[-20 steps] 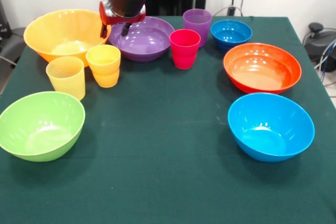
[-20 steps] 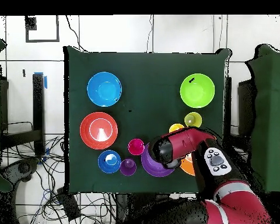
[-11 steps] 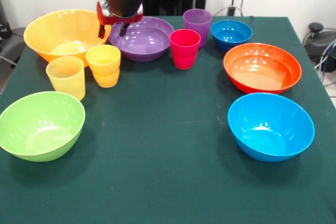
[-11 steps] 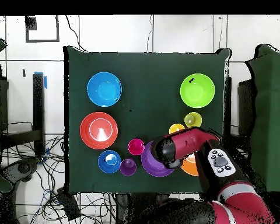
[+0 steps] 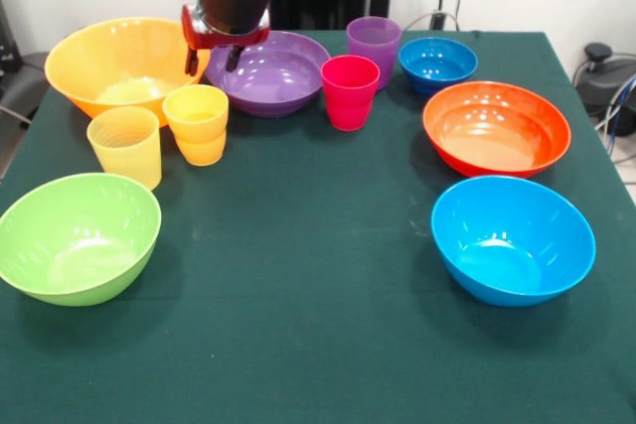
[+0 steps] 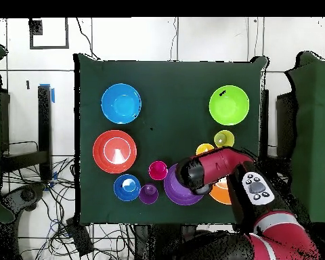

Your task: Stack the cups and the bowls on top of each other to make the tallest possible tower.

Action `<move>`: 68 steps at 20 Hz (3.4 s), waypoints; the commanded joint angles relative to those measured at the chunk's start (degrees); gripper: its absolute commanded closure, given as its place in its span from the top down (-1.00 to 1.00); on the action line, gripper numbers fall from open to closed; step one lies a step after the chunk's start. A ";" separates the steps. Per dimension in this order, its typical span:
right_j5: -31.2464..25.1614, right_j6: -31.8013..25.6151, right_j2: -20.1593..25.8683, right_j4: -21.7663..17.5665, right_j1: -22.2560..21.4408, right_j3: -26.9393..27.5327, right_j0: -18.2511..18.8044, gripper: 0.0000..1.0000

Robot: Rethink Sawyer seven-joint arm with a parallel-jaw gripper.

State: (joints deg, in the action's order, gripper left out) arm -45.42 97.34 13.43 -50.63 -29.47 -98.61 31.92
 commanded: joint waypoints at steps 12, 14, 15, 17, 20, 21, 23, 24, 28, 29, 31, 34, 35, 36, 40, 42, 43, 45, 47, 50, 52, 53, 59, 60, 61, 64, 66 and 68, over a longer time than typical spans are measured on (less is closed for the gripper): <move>1.70 -9.58 5.92 -1.57 2.07 5.11 0.74 1.00; 2.43 -8.97 6.02 -1.32 2.24 4.64 1.08 1.00; 2.77 -8.71 6.02 -1.33 2.30 4.50 1.17 1.00; 2.81 -8.17 5.75 -1.47 2.28 4.40 0.95 1.00; 3.04 -9.14 5.41 -3.60 1.66 4.93 -0.24 1.00; 3.24 -8.98 5.42 -3.63 1.52 4.85 -0.26 1.00; 4.02 -8.39 5.59 -3.05 1.31 4.00 0.35 1.00; 3.89 -8.53 5.63 -3.08 1.17 4.00 0.25 1.00; 3.41 -9.15 5.77 -3.21 1.05 4.41 0.05 1.00; 3.33 -9.21 5.78 -3.23 1.02 4.46 -0.04 1.00; 3.33 -9.30 5.78 -3.25 0.94 4.39 0.01 1.00; 2.04 -9.32 6.14 -1.67 1.32 4.66 0.48 1.00; 1.81 -8.86 6.15 -1.07 1.50 4.63 0.66 -1.00; 1.66 -8.63 6.15 -0.79 1.51 4.65 0.66 -1.00; 1.20 -8.72 6.13 -0.73 1.34 4.68 0.51 -1.00; 1.67 -8.38 6.48 -0.31 1.37 4.34 0.94 -1.00; 2.30 -8.52 6.61 -0.60 1.33 4.18 1.09 -1.00; 2.24 -8.01 6.72 0.18 1.48 3.94 1.48 -1.00; 2.20 -8.25 6.71 -0.19 1.44 4.07 1.28 -1.00; 3.15 -9.83 7.32 -1.59 1.06 4.46 1.06 -1.00; 3.19 -9.66 7.42 -1.28 0.67 4.06 1.17 -1.00; 3.24 -9.65 7.52 -1.16 0.40 3.91 1.16 -1.00; 0.47 -10.85 8.66 0.23 -2.77 4.44 -0.20 -1.00; -0.17 -11.26 8.91 0.55 -3.12 4.64 -0.27 -1.00; -0.70 -11.52 8.98 0.66 -3.31 4.80 -0.38 -1.00; -1.19 -11.92 9.34 0.86 -3.88 4.78 -0.26 -1.00; -1.49 -11.76 9.34 0.87 -4.14 4.81 -0.33 -1.00; -2.43 -11.97 9.28 0.83 -4.53 5.03 -0.64 -1.00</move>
State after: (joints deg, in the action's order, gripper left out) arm -45.98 97.34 16.47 -50.56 -33.14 -97.82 32.76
